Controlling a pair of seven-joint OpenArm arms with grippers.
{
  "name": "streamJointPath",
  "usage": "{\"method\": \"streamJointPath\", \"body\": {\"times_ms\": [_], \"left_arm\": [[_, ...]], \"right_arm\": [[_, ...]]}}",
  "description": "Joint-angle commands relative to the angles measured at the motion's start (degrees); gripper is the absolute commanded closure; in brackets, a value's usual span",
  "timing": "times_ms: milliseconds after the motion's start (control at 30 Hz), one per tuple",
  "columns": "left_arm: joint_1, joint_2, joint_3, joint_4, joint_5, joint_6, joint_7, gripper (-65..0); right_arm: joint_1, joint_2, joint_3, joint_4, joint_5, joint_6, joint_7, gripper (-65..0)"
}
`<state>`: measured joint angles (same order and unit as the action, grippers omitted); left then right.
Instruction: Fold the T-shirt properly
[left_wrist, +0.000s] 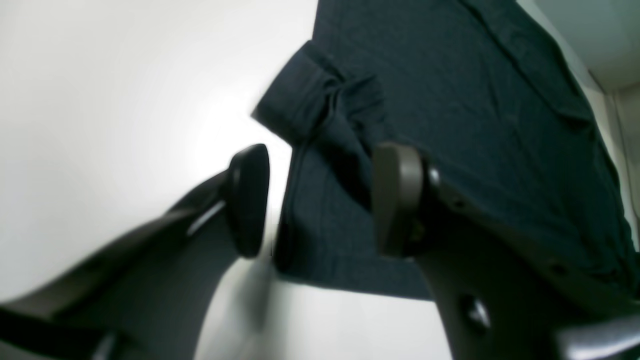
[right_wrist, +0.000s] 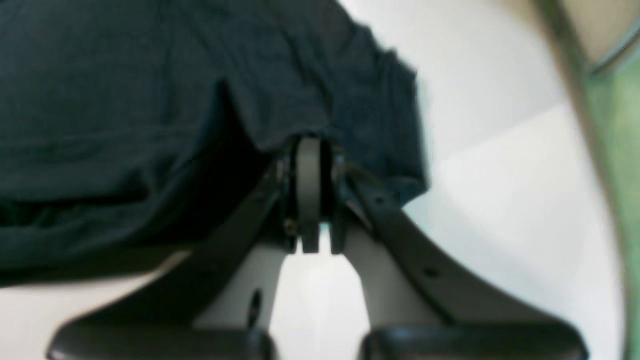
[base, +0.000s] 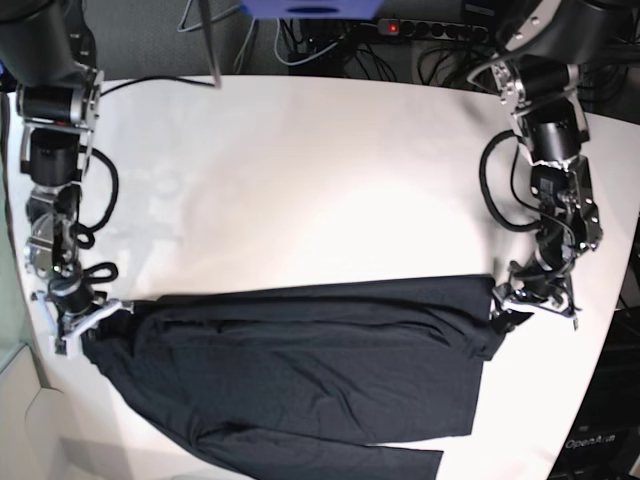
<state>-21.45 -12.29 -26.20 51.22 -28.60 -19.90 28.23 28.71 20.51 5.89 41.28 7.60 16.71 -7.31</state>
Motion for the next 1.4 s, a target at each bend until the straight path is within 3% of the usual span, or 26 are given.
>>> {"method": "streamJointPath", "body": {"times_ms": [0,200,567,833,967,1200,1367], "left_arm": [[-1.5,-0.7,-0.1,1.2,-0.6,-0.8,-1.3,-31.7],[-1.5,-2.0,0.0,0.9,-1.1,-0.8,-1.4,-31.7],[-1.5,-3.3,-0.1,0.9,-1.2,-0.8,-1.0,-31.7],[-1.5,-4.5,-0.1,0.8,-1.2,-0.8,-1.0,-31.7],[-1.5,-4.5,-0.1,0.8,-1.2,-0.8,-0.9,-31.8],[-0.7,-4.5,-0.1,1.2,-1.2,-0.8,-0.9,-31.9],[-0.6,-4.5,0.0,1.1,-1.2,-0.8,-0.9,-31.9]], "right_arm": [[2.5,0.9,0.2,0.8,-0.6,0.0,2.3,-0.3],[3.6,-0.3,0.3,0.6,-6.6,0.0,5.7,-0.4],[11.6,-0.2,0.1,-18.5,-6.8,0.0,15.3,-0.4],[13.2,0.5,0.1,-20.0,-6.8,-0.1,16.4,-1.3],[14.0,0.5,0.1,-20.3,-6.8,-0.2,17.0,-9.8],[13.8,0.5,0.4,-20.0,-6.8,-0.2,17.1,-30.2],[10.1,0.4,0.2,-16.7,-6.8,0.0,16.7,-32.3]]}}
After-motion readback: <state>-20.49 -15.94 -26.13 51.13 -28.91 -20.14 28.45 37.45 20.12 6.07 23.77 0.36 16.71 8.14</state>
